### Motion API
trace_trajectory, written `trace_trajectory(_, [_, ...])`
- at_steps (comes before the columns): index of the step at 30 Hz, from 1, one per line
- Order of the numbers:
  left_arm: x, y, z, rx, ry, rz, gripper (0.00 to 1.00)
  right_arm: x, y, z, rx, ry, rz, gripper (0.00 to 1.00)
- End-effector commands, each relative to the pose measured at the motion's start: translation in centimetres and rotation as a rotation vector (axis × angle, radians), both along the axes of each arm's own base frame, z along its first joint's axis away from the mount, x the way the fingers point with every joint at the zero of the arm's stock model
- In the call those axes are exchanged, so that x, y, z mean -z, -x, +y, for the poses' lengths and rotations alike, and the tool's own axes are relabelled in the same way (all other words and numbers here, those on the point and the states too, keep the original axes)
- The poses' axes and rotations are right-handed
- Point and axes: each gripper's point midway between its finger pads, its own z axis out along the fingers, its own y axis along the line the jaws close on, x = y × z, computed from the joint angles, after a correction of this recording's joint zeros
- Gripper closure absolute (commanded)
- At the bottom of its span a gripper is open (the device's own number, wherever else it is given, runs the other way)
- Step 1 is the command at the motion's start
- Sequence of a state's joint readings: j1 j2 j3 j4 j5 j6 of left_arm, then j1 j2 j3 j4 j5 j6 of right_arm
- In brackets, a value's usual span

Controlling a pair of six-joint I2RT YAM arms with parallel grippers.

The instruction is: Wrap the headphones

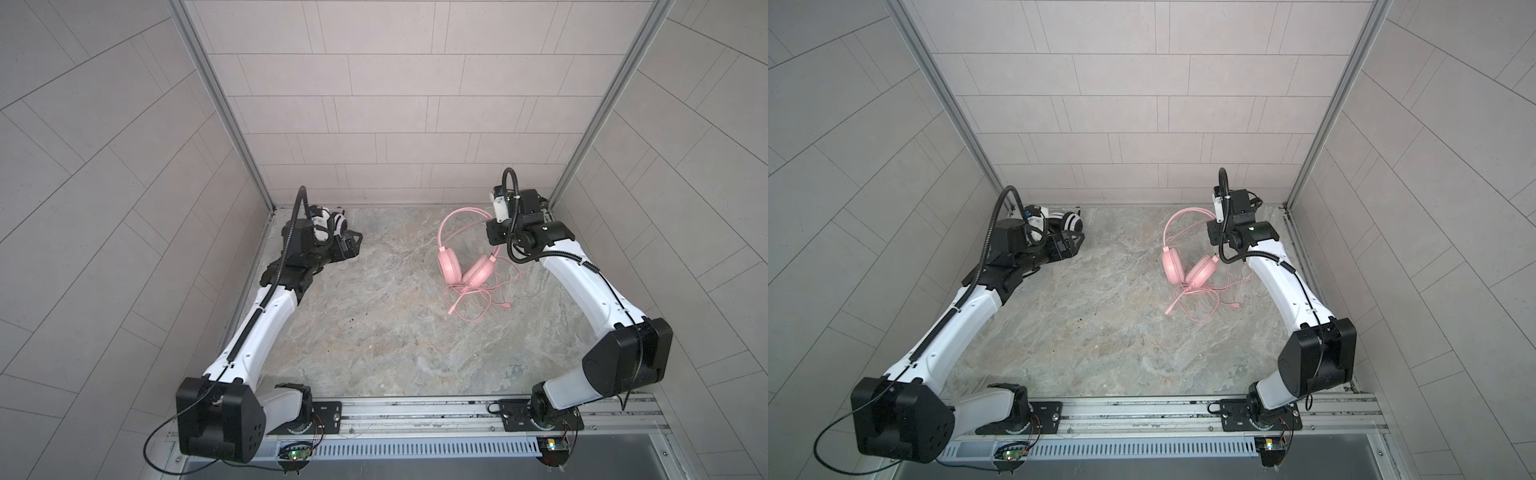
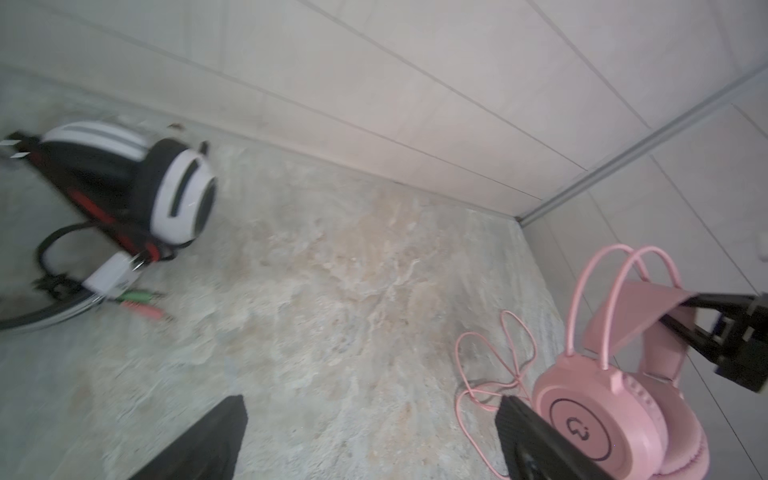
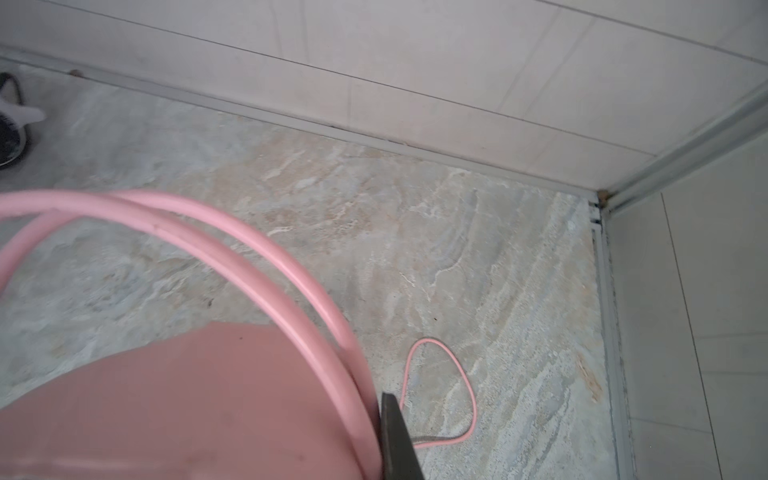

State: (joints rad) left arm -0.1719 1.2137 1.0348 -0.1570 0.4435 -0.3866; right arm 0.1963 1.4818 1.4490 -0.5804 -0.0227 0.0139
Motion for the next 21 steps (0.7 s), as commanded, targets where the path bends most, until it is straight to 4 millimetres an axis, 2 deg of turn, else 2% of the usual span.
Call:
trace_trajectory(1, [-6.1, 1.0, -4.1, 0.19, -0.01, -0.223, 0.0, -3.3, 1.6, 2.1, -0.128, 0.011, -0.065, 0.94])
trace_trajectory(5, [-7.9, 2.4, -8.4, 0.366, 0.013, -0.237, 0.0, -3.7, 3.5, 4.4, -0.227, 0.051, -0.001, 0.95])
trace_trajectory(8, [-7.6, 3.6, -11.3, 0.475, -0.068, -0.223, 0.0, -3.6, 4.3, 6.0, -0.277, 0.092, 0.039, 0.95])
trace_trajectory(12, [-6.2, 4.4, -13.2, 0.542, -0.245, -0.244, 0.0, -3.9, 4.7, 7.8, -0.316, 0.108, 0.04, 0.94])
trace_trajectory(17, [-6.6, 4.1, -14.4, 0.598, -0.3, -0.215, 0.0, -3.6, 5.4, 9.4, -0.354, 0.144, 0.06, 0.92])
trace_trajectory(21, [-4.8, 4.4, -16.4, 0.694, -0.376, -0.134, 0.0, -2.9, 5.5, 9.9, -0.361, 0.163, 0.078, 0.92])
